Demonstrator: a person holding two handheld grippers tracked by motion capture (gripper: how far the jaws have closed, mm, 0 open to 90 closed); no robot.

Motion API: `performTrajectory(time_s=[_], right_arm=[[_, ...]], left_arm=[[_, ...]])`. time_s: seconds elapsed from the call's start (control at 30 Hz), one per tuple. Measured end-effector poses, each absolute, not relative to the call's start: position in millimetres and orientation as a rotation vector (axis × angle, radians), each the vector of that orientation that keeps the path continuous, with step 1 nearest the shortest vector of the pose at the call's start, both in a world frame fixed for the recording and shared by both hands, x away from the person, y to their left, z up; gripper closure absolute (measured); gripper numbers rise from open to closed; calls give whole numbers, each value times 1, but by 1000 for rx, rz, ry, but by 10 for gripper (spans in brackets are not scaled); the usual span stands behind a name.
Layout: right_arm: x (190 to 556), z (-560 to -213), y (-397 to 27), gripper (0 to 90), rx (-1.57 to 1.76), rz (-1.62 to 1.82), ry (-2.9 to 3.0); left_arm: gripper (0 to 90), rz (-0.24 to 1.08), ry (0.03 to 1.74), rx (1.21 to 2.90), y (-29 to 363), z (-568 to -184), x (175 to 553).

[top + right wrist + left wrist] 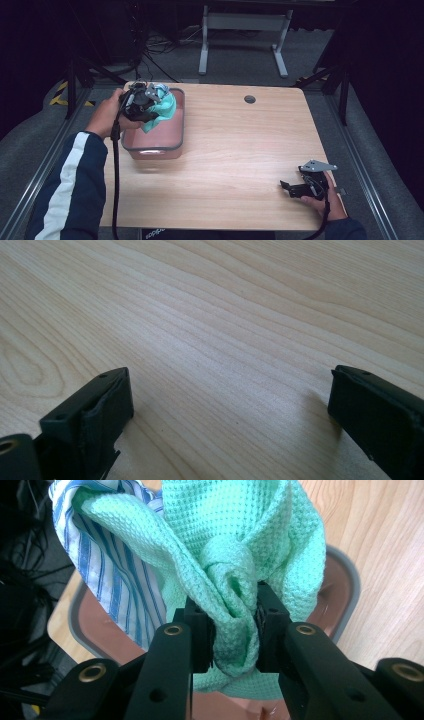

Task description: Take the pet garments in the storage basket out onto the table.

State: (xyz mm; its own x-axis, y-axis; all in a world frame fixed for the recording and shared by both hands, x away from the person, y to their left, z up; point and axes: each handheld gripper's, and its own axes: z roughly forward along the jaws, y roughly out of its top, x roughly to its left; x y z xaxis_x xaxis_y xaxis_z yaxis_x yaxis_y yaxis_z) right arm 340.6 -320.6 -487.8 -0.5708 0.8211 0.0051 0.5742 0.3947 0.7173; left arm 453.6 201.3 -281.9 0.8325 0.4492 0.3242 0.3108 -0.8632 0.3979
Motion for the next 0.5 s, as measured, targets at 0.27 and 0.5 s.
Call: performTrajectory(time_s=[0.27,0.5], right_arm=[[341,-488,-321,45,1209,979,2307],[341,-488,-321,44,1209,979,2307]], left_arm=[[740,592,488,2687,178,-268,445],[739,578,400,2701,155,-264,441]])
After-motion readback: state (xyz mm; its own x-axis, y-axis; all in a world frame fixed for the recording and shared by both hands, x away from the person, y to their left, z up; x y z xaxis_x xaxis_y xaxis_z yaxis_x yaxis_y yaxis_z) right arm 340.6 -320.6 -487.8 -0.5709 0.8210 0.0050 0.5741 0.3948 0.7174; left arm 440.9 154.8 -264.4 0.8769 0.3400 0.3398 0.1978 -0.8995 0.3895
